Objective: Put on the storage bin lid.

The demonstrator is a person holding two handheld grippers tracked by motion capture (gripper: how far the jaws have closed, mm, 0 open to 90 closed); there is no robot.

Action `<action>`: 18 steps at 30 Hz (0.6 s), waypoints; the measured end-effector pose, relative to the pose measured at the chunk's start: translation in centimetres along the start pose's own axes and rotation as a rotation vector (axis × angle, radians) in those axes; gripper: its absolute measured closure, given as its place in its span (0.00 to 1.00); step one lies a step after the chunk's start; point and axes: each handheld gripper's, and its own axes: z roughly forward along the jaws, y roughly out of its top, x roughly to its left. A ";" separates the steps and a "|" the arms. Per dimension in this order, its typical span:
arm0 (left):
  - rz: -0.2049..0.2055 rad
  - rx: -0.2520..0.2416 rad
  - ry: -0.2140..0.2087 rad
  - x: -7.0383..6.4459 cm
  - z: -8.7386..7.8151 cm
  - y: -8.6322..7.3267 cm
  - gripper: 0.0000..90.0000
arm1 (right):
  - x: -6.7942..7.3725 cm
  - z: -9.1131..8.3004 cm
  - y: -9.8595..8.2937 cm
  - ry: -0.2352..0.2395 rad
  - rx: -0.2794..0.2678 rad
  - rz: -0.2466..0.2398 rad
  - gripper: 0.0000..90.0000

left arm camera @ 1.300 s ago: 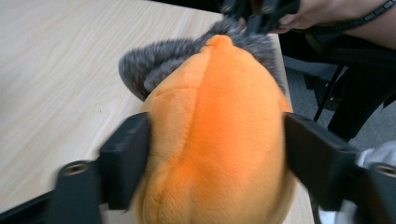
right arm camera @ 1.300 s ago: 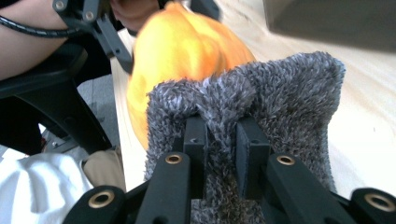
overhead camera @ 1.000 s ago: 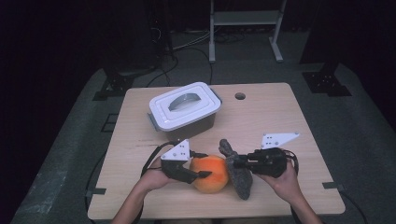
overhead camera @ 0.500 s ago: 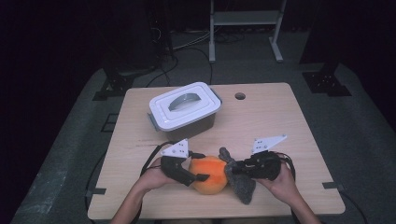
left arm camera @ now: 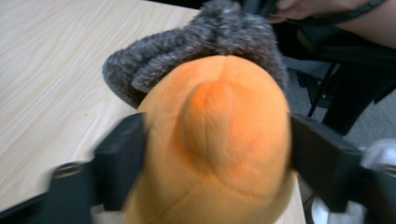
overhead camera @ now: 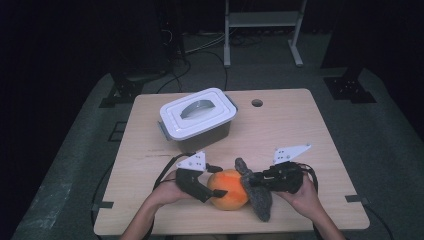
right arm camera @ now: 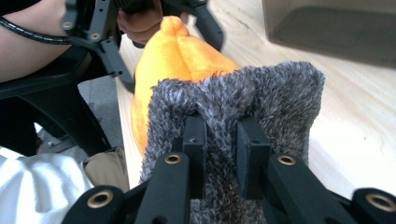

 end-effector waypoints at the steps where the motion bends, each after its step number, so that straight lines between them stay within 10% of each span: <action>1: 0.003 -0.001 0.000 -0.1 0.1 0.1 0.35 | -0.1 -0.2 0.0 -0.001 -0.004 0.009 0.84; 9: 0.039 0.003 0.000 -0.5 0.5 0.3 0.40 | 1.6 -0.2 1.6 -0.031 -0.018 -0.074 0.85; 18: 0.038 -0.002 -0.014 -0.3 0.4 0.2 0.39 | 0.3 -0.9 0.7 -0.023 0.000 -0.023 0.85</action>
